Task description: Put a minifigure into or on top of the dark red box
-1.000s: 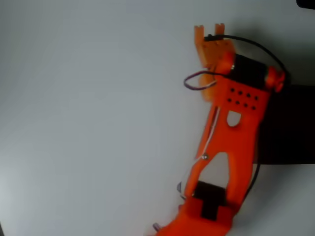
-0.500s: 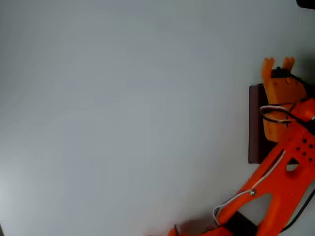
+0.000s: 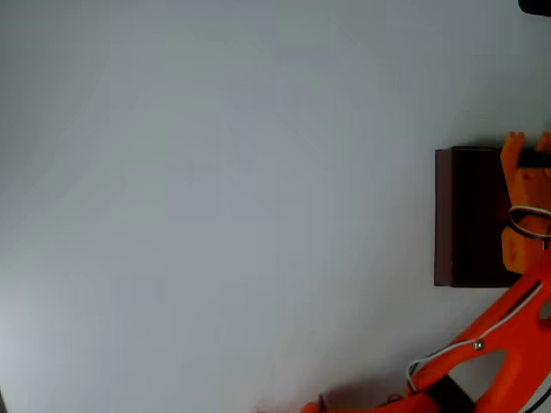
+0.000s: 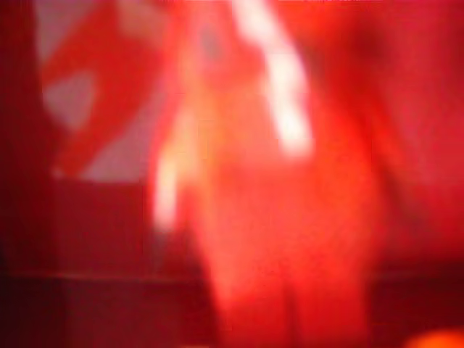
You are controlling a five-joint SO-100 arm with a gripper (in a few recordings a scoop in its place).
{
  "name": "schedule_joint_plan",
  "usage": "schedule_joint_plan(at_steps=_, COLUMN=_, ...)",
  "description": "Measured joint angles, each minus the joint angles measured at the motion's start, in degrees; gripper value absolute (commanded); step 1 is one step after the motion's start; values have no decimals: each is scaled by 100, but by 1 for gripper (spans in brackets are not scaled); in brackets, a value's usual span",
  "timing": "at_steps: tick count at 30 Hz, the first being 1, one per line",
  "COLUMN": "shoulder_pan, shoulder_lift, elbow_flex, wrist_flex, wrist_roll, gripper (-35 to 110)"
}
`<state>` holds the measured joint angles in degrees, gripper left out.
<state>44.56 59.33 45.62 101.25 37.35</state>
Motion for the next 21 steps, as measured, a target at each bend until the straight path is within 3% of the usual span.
schedule_joint_plan(at_steps=12, shoulder_pan=-281, shoulder_lift=343, elbow_flex=343, wrist_flex=-9, wrist_roll=-422, gripper=24)
schedule_joint_plan(at_steps=21, shoulder_pan=-1055, shoulder_lift=3331, elbow_flex=2883, wrist_flex=-431, wrist_roll=-1037, gripper=23)
